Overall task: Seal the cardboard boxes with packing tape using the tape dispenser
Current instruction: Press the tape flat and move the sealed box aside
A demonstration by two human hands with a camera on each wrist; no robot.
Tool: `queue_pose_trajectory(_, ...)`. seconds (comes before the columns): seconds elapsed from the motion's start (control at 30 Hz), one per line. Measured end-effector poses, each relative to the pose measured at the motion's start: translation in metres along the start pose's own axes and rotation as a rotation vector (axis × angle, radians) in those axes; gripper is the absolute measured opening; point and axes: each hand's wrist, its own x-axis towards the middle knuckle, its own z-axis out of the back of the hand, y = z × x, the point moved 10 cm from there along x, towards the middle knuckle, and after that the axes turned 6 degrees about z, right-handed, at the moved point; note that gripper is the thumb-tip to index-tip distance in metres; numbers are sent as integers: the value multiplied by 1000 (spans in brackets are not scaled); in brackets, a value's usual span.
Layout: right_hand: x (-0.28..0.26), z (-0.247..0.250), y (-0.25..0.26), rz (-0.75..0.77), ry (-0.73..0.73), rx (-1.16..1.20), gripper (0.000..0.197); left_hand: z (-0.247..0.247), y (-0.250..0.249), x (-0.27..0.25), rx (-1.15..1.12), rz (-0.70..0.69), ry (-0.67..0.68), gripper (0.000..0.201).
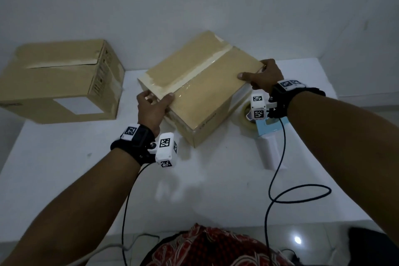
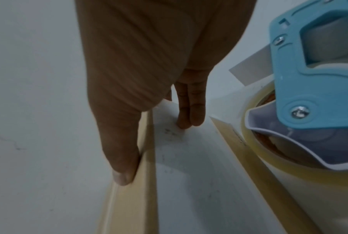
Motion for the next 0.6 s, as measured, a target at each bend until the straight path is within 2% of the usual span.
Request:
queue_pose_trajectory(0.07, -4, 8, -4, -13, -45, 3, 105, -12, 0, 5, 3, -27, 59, 75)
queue_pose_trajectory(0.13, -10, 18, -9, -21, -83, 13, 99, -24, -1, 8, 25, -58, 89, 66)
queue_pose_trajectory(0.23, -15, 24, -15, -26, -113, 13, 91, -35, -11, 12, 49, -90, 67, 68)
queue_pose_trajectory(0.33, -20, 25, -18, -27, -143, 22, 88, -43, -20, 19, 89, -148, 112, 61)
queue_pose_trajectory(0.43, -24, 32, -24, -23, -171, 28, 83, -51, -19, 26, 114, -125, 151, 63)
queue_pose_trajectory(0.53, -26, 39, -28, -29, -188, 26, 82, -54, -19, 30, 127, -82, 77, 71)
queue_pose_trajectory(0.6, -25, 41, -32, -27, -193, 47, 79, -58, -20, 33, 134, -78, 75, 73)
